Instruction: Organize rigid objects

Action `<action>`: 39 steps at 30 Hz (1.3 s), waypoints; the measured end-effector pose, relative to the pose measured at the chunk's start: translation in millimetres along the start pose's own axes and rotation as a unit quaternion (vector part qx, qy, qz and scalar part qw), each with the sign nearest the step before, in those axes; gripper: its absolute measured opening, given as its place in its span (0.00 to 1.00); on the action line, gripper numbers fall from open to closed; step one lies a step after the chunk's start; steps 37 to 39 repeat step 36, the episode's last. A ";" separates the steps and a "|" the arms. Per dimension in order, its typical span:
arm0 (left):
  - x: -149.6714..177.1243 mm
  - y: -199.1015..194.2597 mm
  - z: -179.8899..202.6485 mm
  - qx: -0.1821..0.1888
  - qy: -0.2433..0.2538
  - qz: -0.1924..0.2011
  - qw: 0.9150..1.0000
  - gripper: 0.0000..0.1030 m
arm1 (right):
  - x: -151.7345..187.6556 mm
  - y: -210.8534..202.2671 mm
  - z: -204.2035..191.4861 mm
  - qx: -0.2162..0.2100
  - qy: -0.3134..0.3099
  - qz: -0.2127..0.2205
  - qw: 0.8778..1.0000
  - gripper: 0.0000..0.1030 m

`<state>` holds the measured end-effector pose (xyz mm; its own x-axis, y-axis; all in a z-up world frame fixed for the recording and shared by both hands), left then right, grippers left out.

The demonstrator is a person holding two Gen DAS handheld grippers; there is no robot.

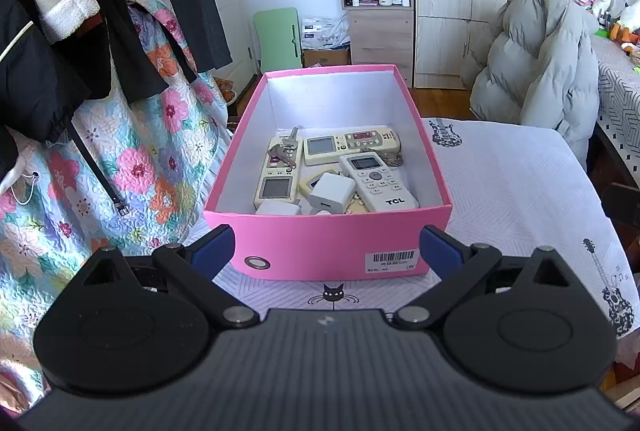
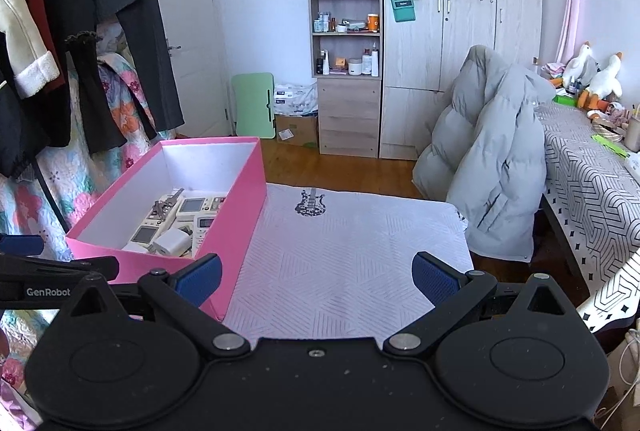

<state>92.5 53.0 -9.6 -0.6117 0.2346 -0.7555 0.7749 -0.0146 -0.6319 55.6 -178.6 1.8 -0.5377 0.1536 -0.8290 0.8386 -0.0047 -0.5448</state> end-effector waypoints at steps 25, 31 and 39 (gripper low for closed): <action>2.5 1.8 -2.0 0.001 -0.003 0.001 1.000 1.00 | 2.5 4.5 4.9 0.016 0.003 -0.006 1.000 0.99; 3.1 0.0 -2.8 -0.007 0.001 0.004 1.000 1.00 | 2.9 5.2 5.4 0.017 0.005 -0.007 1.000 0.99; 3.1 -0.3 -3.1 -0.008 0.002 0.005 1.000 1.00 | 3.2 5.1 6.0 0.018 0.005 -0.008 1.000 0.99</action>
Point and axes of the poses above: each gripper's, at about its wrist camera, not at the fingertips, and y roughly the way its jaws point, z to its right, x to its underside, the point moved 5 cm from there along y, roughly the way its jaws point, and after that the axes turned 6 degrees about y, right-handed, at the moved point
